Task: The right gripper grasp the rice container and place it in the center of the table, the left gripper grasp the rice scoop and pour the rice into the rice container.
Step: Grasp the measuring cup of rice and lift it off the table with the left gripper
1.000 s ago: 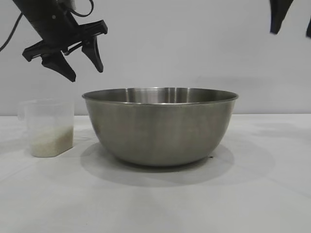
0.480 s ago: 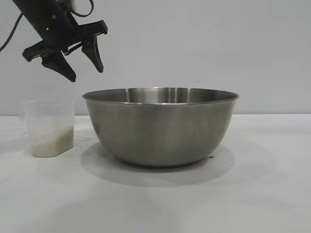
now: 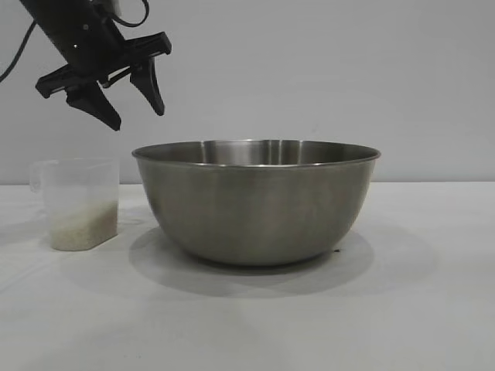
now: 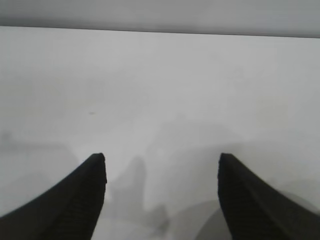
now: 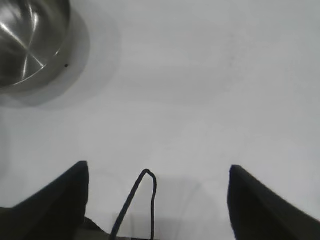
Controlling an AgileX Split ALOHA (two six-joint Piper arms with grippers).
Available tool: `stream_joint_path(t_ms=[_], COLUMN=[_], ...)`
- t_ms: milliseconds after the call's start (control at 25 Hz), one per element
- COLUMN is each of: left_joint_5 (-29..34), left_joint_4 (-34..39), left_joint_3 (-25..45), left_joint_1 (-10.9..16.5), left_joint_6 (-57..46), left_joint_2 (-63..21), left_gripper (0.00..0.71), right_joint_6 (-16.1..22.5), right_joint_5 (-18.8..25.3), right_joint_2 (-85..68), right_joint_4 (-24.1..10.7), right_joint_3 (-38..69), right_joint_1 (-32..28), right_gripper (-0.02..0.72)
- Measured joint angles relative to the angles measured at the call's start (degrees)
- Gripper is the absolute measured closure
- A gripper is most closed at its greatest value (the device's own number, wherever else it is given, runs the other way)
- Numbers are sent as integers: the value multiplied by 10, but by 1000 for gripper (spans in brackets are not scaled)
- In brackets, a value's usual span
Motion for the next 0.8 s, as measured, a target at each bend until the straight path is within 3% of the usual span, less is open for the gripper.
stream_joint_path(t_ms=[400, 800], left_joint_5=[0, 15], left_joint_4=[0, 9], left_joint_3=[0, 0], left_joint_1=[0, 0], left_joint_6=[0, 17], left_joint_2=[0, 0], left_gripper=[288, 288], right_joint_6=[1, 7], right_joint_5=[-35, -48], right_joint_2=[-215, -253], right_joint_4=[-8, -8], right_joint_3=[129, 135], right_joint_1=[0, 3], right_gripper=[208, 208])
